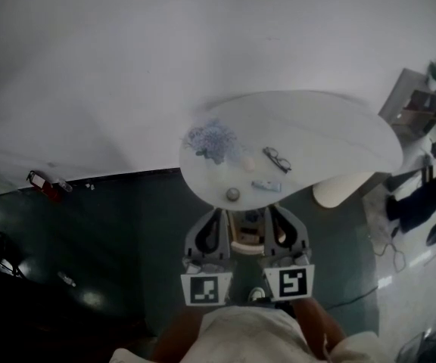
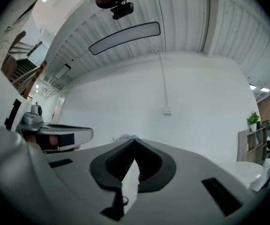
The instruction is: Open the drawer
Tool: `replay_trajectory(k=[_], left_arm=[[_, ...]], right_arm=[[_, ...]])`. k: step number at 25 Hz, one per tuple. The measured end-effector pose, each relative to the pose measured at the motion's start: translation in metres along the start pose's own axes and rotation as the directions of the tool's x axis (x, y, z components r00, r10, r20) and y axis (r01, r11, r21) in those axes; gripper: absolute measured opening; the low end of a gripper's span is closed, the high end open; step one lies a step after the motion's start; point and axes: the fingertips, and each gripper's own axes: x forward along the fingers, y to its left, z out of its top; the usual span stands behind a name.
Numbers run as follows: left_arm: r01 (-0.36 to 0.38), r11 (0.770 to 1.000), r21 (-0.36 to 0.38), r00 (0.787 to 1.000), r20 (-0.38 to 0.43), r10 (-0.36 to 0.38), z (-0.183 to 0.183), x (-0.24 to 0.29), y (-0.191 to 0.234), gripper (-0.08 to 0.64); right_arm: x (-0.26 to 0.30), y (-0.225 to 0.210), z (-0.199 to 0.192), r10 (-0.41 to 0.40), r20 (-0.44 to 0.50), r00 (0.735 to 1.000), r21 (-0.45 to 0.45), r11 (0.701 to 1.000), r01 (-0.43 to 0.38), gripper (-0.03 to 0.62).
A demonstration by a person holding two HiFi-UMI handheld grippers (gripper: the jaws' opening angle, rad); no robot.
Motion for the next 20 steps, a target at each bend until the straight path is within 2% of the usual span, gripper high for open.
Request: replay_trajectory(k=[5, 20], left_arm=[[0.015, 1.000, 0.011, 1.000, 0.012, -0.015, 0.005, 0.003, -0.001, 0.002], [-0.009, 1.000, 0.008, 1.000, 0.014, 0.008, 0.004, -0.001, 0.011, 0.002]], right_arm=[[0.002, 0.000, 0.005, -0.004, 0.011, 1.000, -0.026, 1.000, 0.005, 0.005], [0.005, -0.003, 0.000, -0.008, -0.003, 1.000, -0.052, 0.999, 0.008, 0.006]])
